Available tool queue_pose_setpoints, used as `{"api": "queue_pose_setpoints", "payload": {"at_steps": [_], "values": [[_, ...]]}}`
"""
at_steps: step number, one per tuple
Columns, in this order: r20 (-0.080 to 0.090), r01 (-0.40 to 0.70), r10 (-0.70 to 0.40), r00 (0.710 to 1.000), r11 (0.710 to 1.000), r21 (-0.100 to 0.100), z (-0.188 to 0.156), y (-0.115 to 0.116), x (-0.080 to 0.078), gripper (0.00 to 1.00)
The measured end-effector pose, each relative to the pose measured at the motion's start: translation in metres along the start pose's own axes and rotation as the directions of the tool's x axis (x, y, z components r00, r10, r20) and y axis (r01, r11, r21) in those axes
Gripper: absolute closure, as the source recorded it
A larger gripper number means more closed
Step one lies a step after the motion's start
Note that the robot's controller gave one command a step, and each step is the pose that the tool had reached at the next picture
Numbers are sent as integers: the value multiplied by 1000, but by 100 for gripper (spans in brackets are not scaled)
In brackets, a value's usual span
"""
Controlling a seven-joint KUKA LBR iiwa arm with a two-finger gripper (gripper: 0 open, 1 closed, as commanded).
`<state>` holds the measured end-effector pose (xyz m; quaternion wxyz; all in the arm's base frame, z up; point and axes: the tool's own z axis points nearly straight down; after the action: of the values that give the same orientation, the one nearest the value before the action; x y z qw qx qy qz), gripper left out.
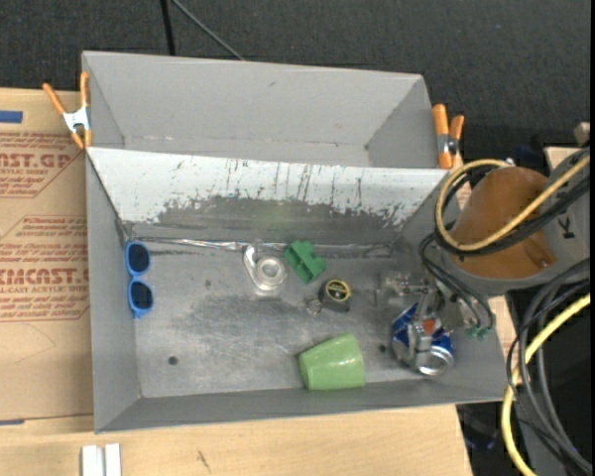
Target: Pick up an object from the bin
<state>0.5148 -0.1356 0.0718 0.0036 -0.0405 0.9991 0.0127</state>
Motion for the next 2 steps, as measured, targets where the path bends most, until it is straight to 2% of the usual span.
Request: {"api": "queue_pose_setpoints", "payload": {"at_steps": [1,2], "values": [[0,5,-5,1000,1000,15,-30,-5,28,0],[-13,73,-73,997,997,-4,0,0,25,0]]}}
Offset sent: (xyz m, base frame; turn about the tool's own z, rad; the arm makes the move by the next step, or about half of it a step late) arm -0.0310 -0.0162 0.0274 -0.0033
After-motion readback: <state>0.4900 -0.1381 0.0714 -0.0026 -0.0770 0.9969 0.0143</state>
